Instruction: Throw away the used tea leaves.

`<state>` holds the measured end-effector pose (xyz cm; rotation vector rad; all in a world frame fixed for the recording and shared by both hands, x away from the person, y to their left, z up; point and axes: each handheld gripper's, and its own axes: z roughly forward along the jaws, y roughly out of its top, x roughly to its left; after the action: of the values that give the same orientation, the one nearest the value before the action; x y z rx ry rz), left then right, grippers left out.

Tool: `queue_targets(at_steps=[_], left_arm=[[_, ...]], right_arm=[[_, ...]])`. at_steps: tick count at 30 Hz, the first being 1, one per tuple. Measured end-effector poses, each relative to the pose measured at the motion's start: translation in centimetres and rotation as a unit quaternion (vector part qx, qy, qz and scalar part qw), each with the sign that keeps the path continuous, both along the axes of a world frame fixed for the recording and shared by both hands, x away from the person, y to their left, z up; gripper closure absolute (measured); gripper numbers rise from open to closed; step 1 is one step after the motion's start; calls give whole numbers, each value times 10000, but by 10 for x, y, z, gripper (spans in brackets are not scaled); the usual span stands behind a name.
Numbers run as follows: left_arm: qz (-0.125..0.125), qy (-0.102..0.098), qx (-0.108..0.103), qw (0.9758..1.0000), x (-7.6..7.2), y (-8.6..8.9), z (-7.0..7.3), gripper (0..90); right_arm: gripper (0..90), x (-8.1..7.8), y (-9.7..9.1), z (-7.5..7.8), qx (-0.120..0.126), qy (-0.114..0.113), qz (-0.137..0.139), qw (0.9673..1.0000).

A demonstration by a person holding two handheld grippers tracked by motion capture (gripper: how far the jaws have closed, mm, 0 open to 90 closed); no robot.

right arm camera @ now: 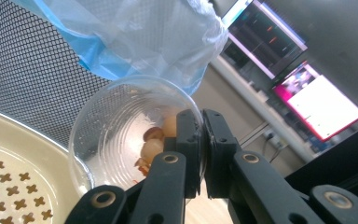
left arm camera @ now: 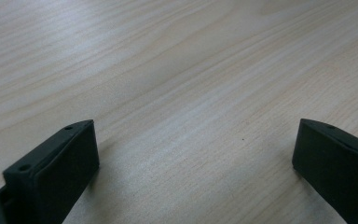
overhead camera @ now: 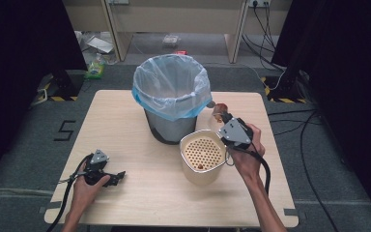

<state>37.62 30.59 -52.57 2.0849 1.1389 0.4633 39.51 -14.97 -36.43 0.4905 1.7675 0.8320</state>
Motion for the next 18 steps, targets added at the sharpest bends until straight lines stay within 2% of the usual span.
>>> queue_targets(at_steps=[2, 4, 5, 7, 8, 10, 13, 14, 15, 18], left_arm=[[0, 0, 1, 10000, 0, 0, 0, 0], [0, 0, 1, 10000, 0, 0, 0, 0], [1, -1, 2, 10000, 0, 0, 0, 0], [2, -1, 2, 10000, 0, 0, 0, 0], [2, -1, 2, 10000, 0, 0, 0, 0], [1, -1, 3, 10000, 0, 0, 0, 0], [2, -3, 3, 10000, 0, 0, 0, 0], [2, -3, 2, 10000, 0, 0, 0, 0], [2, -3, 2, 10000, 0, 0, 0, 0], [3, -9, 6, 10000, 0, 0, 0, 0]], right_arm=[[867, -5, 3, -5, -188, -299, -74, 9993], [870, -9, 5, -11, -543, -679, -175, 9961], [870, -10, 7, -14, -732, -795, -165, 9940], [870, -17, 10, -15, -846, -1033, -142, 9909], [872, -20, 12, -14, -950, -1189, -134, 9883], [873, -26, 15, -15, -1303, -1506, -165, 9798], [873, -31, 15, -16, -1281, -1624, -180, 9782], [874, -32, 16, -16, -1342, -1669, -180, 9766], [874, -33, 17, -17, -1444, -1754, -198, 9736], [875, -41, 21, -18, -1523, -1956, -102, 9687]])
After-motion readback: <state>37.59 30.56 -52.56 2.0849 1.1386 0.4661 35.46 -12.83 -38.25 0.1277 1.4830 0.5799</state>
